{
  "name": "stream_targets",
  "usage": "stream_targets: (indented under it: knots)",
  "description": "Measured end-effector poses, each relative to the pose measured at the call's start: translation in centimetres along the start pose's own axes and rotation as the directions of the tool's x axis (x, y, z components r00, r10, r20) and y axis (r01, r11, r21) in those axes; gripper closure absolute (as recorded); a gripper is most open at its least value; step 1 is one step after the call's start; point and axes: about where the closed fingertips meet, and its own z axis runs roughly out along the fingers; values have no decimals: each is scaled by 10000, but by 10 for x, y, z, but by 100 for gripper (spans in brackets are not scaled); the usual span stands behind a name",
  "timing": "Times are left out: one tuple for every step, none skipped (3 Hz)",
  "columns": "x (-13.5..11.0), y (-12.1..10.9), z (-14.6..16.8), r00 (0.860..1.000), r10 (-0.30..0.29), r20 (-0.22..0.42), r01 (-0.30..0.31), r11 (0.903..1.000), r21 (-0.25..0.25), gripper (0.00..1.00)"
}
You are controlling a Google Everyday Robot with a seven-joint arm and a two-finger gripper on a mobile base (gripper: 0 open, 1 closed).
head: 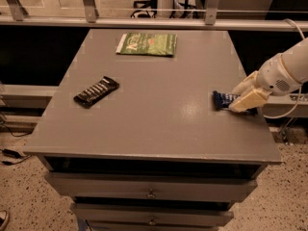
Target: Pick rxbar blueberry
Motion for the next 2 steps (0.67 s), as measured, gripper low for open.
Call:
stream_targets:
  knots:
    - [-17,-1,-10,9997,-40,231,45,9998,-198,96]
    - [-56,1,-30,9944,-449,958,499,9975,-499,100]
